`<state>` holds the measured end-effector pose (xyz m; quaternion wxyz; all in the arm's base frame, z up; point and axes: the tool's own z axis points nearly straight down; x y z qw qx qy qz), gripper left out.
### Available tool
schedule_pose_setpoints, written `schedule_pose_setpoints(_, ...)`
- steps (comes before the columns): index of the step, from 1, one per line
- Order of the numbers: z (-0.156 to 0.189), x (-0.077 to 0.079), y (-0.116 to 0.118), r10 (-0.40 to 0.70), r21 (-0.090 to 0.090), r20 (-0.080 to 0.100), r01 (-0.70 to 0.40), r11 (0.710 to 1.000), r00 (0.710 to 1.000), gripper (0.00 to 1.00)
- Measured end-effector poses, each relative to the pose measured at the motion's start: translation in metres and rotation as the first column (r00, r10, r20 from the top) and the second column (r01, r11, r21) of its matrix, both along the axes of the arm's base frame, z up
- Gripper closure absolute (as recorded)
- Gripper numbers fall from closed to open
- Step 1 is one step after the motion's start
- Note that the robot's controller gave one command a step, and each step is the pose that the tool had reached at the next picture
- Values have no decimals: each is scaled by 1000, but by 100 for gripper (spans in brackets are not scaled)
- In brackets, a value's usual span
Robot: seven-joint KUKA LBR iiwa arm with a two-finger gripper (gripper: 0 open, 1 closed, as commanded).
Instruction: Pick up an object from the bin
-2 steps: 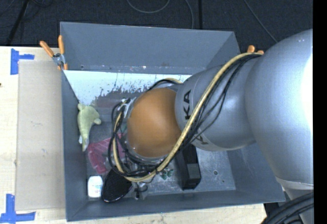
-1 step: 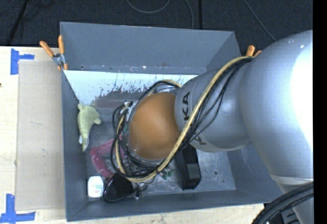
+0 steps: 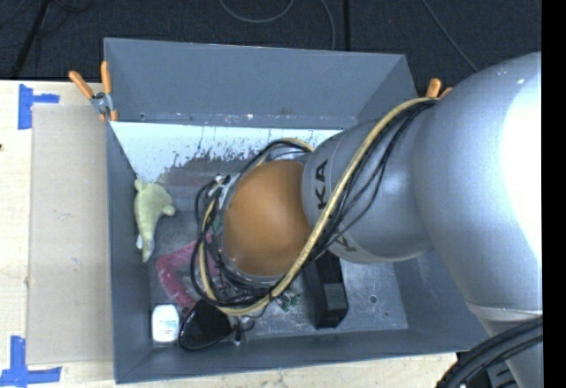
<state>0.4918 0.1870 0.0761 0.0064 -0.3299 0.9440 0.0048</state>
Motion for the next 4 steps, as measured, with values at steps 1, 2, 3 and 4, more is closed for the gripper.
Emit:
schedule_pose_setpoints(1,0,0,0,-2,0,0,2,1000,1000,100)
schedule_pose_setpoints(2,0,0,-1,-3,-1,0,3,1000,1000,100)
schedule_pose_setpoints(3,0,0,-1,-4,-1,0,4,1000,1000,100)
schedule_pose_setpoints(4,0,0,-1,-5,-1,0,5,1000,1000,100)
